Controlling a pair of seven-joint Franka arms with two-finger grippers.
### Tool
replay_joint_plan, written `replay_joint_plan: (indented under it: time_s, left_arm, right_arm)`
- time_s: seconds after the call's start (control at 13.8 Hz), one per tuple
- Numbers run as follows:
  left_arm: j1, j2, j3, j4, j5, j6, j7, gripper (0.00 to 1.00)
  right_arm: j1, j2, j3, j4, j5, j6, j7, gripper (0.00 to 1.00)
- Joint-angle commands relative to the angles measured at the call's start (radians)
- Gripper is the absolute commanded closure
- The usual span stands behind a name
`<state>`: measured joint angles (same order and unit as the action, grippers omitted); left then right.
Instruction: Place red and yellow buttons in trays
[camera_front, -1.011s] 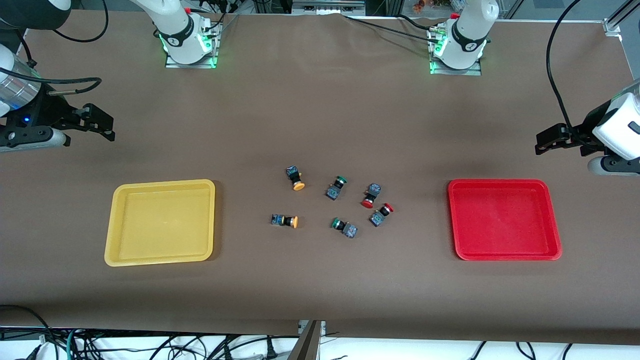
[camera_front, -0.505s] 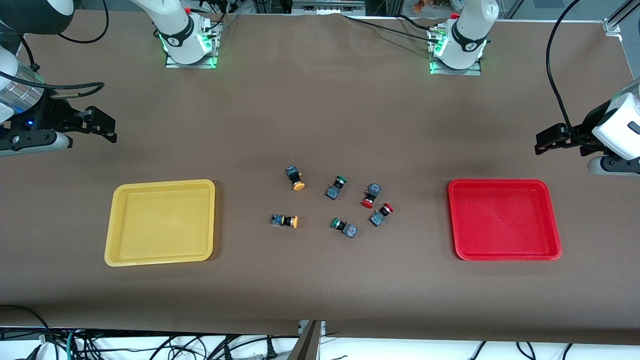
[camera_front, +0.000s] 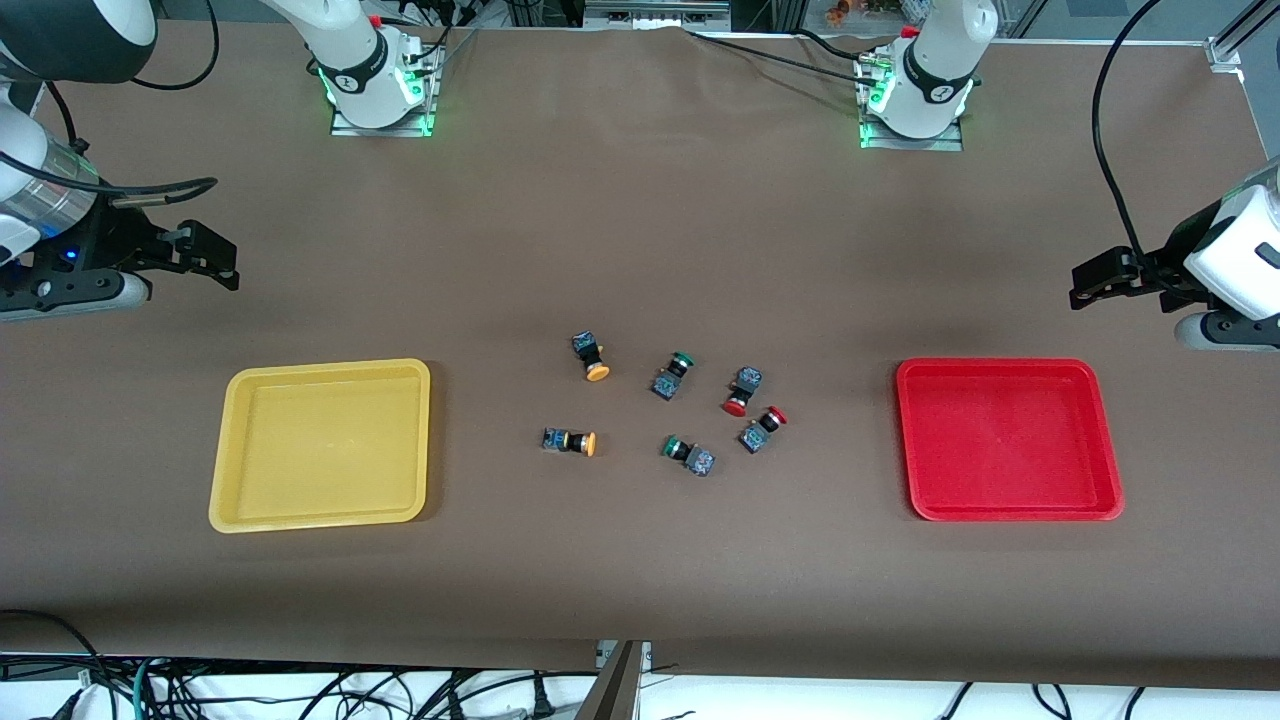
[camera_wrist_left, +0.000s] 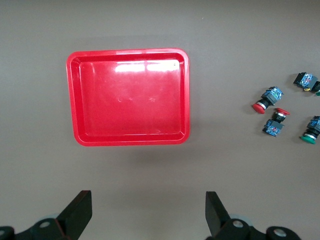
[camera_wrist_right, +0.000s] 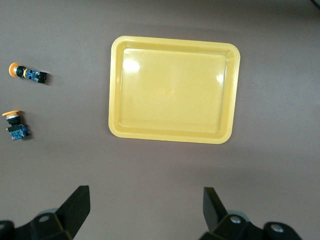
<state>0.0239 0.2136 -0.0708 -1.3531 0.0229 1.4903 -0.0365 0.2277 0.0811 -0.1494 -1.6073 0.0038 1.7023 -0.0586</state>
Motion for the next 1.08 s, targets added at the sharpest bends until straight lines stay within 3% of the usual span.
replay_joint_plan:
  time_s: [0.0,0.43,0.79,1.01]
  left_arm:
    - [0.004,0.02,0.0,0.043,-0.021,-0.013,0.0,0.0]
    - [-0.002,0.078,-0.007,0.054,-0.024,0.016,0.01,0.0]
    - [-0.145,0.165,-0.017,0.049,-0.012,0.065,-0.006,0.0]
    - [-0.185,0.252,-0.021,0.048,-0.027,0.132,-0.005,0.0]
  right_arm:
    - [0.002,0.005,0.004,0.003,0.002,0.0,-0.007,0.0]
    - [0.008,0.02,0.007,-0.005,0.002,-0.055,-0.045,0.0]
    - [0.068,0.068,0.03,-0.011,0.031,-0.081,-0.04,0.0]
    - [0.076,0.139,0.031,-0.011,0.138,-0.038,-0.041,0.0]
